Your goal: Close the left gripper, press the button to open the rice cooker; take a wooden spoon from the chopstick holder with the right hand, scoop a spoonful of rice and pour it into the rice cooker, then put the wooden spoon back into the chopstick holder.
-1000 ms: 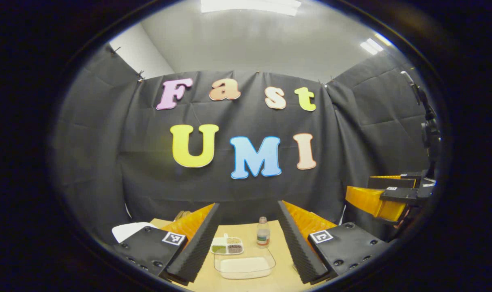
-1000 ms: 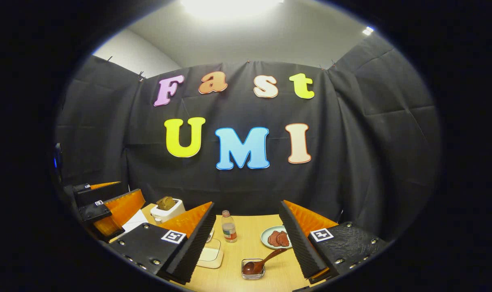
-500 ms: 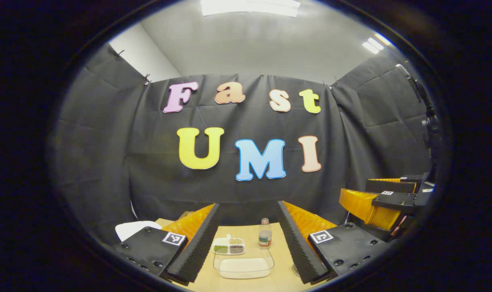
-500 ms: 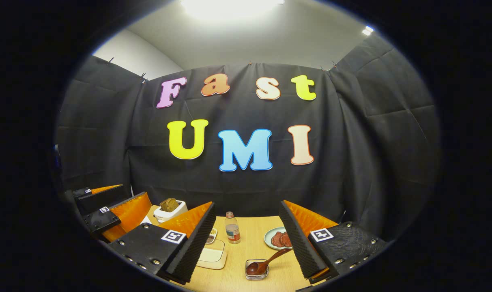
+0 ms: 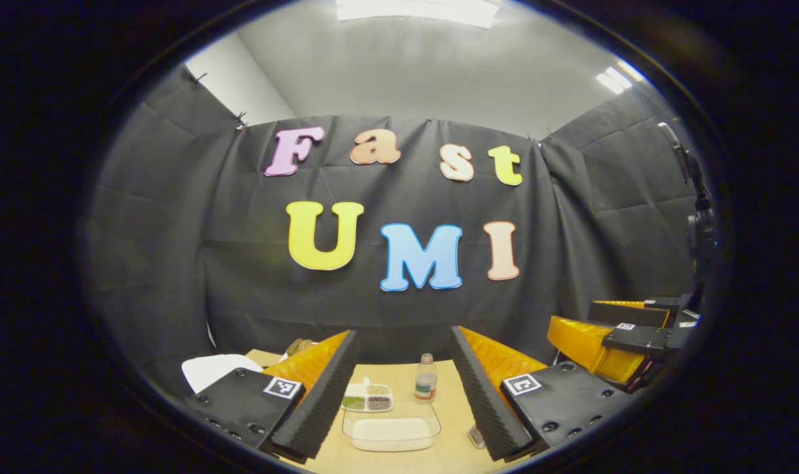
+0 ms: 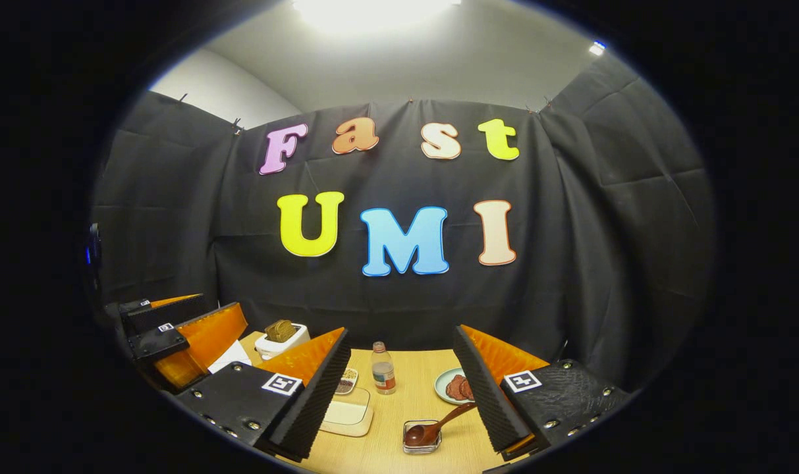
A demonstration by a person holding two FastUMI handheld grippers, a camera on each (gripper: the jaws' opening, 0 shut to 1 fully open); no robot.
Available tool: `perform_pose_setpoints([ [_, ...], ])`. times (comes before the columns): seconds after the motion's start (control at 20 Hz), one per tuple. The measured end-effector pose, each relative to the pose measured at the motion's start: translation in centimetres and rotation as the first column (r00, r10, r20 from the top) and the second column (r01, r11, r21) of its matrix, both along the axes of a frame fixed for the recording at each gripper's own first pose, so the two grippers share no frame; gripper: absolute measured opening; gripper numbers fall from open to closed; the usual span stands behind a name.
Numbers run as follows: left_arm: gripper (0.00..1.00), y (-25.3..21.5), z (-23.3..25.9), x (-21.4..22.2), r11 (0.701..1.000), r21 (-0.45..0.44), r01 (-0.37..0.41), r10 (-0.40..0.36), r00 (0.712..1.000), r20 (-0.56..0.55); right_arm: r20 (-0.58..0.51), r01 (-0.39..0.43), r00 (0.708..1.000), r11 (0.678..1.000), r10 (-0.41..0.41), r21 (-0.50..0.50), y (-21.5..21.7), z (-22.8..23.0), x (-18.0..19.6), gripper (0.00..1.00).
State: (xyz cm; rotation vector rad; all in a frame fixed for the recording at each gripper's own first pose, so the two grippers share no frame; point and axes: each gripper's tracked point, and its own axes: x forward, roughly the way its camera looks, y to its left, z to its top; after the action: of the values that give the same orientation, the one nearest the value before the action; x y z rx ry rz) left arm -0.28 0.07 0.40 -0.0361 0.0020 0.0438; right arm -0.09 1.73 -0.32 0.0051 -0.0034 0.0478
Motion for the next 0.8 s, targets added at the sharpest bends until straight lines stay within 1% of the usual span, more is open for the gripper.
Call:
perform_pose_setpoints([
  [0.1,0.95,1.0,-0.8,0.2,1.000,-0.007,-0.018,0.018,1.000,-0.019,-0.006,0.000,1.000,1.000,0.000,-0.001,-0.1,-0.3,0.2,0.96],
  [0.15,0.95,2.0,-1.3,0.3,0.999,0.001,-0.046,0.046,0.998,-0.032,-0.012,-0.002,1.000,1.000,0.002,-0.001,-0.1,-0.4,0.3,0.96],
  [0.25,0.74,3.5,-2.4,0.8,0.997,0.020,-0.075,0.076,0.995,-0.067,-0.023,-0.004,1.000,1.000,0.004,-0.001,0.0,-0.8,0.4,0.96],
  [0.35,0.52,4.7,-4.8,1.5,0.997,0.017,-0.078,0.079,0.988,-0.132,-0.037,-0.007,0.999,1.000,0.007,-0.004,-0.1,-1.3,0.6,0.96],
  [0.45,0.30,7.6,-7.6,2.1,0.993,-0.001,-0.115,0.113,0.973,-0.200,-0.042,-0.007,0.999,1.000,0.006,-0.010,-0.2,-1.5,0.8,0.96],
  [0.55,0.09,10.2,-10.4,2.1,0.989,-0.027,-0.147,0.133,0.950,-0.282,-0.045,-0.004,0.999,1.000,0.004,-0.013,-0.3,-1.7,1.0,0.96],
  [0.7,0.09,15.0,-13.6,1.6,0.977,0.004,-0.213,0.200,0.913,-0.356,-0.049,-0.006,0.999,1.000,0.005,-0.010,-0.5,-2.3,1.4,0.96],
  [0.8,0.09,17.3,-15.6,1.8,0.975,-0.005,-0.222,0.202,0.896,-0.396,-0.071,-0.010,0.997,1.000,0.009,-0.009,-0.4,-3.2,1.8,0.96],
])
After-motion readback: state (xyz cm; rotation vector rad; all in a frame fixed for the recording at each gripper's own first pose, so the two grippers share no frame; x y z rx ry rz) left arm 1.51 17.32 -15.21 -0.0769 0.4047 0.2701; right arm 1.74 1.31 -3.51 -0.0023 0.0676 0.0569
